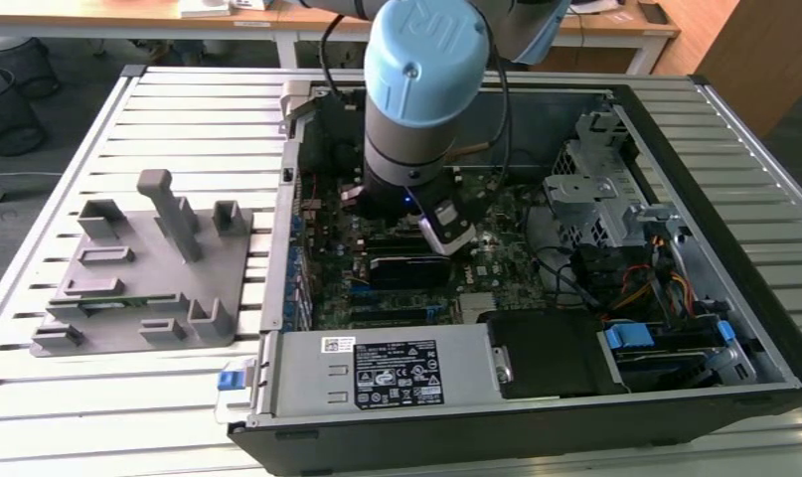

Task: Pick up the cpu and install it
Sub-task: 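Install the second cpu locking lever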

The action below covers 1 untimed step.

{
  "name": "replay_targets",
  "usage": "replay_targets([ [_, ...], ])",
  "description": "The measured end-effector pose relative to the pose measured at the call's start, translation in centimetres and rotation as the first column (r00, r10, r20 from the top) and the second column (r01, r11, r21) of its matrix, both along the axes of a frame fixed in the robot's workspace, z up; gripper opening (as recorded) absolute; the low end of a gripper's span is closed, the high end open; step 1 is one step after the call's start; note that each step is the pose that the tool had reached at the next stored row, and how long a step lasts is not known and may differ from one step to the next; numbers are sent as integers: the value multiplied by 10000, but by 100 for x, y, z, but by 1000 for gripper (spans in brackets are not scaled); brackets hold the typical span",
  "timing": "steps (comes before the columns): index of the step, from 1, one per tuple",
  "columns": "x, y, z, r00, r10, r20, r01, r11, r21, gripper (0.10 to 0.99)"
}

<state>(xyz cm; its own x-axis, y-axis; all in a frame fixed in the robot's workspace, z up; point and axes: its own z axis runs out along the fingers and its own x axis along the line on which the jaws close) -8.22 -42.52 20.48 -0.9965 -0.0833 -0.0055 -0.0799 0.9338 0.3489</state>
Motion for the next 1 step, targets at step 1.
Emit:
replay_targets([
  [1,0,0,3,10000,0,0,0,10000,1,106],
])
